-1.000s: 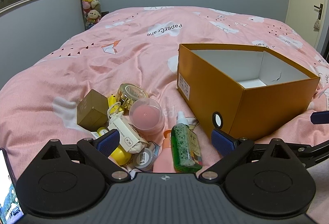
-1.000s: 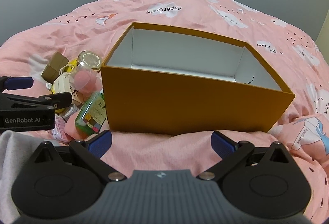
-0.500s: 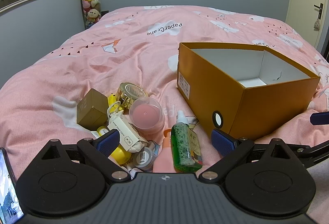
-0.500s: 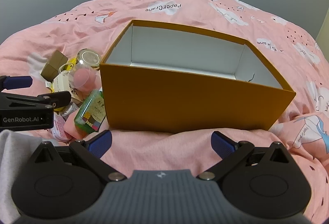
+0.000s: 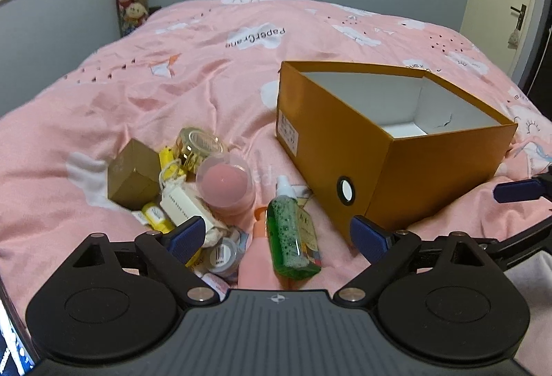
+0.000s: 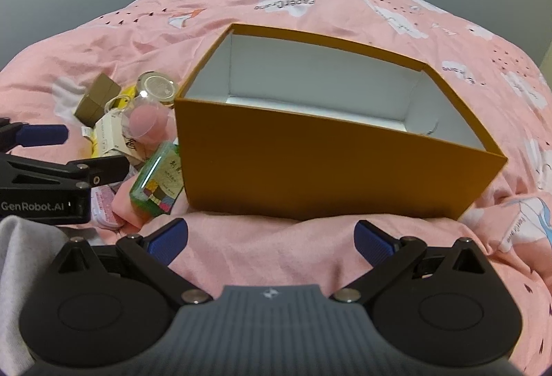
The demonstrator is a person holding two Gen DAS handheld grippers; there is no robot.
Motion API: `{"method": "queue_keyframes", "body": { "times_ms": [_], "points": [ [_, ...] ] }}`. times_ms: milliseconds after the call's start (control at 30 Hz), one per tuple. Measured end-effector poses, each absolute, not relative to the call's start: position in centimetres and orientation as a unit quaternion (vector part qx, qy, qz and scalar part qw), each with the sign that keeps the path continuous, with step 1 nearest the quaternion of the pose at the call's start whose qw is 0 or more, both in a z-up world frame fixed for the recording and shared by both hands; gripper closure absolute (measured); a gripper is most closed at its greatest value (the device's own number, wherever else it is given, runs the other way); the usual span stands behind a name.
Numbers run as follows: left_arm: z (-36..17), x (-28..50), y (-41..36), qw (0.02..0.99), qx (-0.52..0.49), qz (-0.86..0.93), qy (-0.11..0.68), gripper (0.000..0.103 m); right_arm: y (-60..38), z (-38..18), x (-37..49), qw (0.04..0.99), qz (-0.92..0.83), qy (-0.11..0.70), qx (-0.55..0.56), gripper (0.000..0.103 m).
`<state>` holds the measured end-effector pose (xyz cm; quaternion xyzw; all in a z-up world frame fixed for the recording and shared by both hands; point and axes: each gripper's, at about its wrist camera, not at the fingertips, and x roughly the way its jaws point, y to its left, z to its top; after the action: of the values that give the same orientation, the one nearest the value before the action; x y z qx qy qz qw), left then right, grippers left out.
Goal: Organize rigid objects
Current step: 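Grasp the green soap bottle with the right tool while the left tool grasps the pink pump bottle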
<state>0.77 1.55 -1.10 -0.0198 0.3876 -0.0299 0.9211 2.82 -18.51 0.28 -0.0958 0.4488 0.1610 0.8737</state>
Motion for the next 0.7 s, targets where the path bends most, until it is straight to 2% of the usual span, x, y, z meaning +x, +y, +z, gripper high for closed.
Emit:
{"method": "queue_keyframes", "body": {
  "times_ms": [167,200,267,300,400,700],
  "points": [
    [-1.3,0.9,3.5,0.905,-0.053,-0.044,0.421,0.000,-17.9,0.5,3.9,0.859,0.205,0.458,-0.105,0.004],
    [-1.3,0.9,3.9,0.902,-0.057,-0.044,0.426,0.005,-17.6,0.6,4.1,0.854,0.217,0.461,-0.106,0.009],
    [-1.6,1.1,4.8,0.895,-0.065,-0.039,0.439,0.020,-16.9,0.6,4.6,0.842,0.242,0.472,-0.102,0.019],
    [-1.7,1.1,5.2,0.892,-0.069,-0.036,0.446,0.022,-16.6,0.5,5.0,0.834,0.254,0.481,-0.097,0.028],
    [-2.2,1.5,6.5,0.882,-0.082,-0.026,0.464,0.030,-15.7,0.1,6.2,0.805,0.290,0.513,-0.067,0.038],
    [-2.8,3.2,9.5,0.863,-0.140,-0.006,0.485,0.033,-10.7,-2.4,9.0,0.737,0.334,0.588,-0.014,0.045]
  ]
}}
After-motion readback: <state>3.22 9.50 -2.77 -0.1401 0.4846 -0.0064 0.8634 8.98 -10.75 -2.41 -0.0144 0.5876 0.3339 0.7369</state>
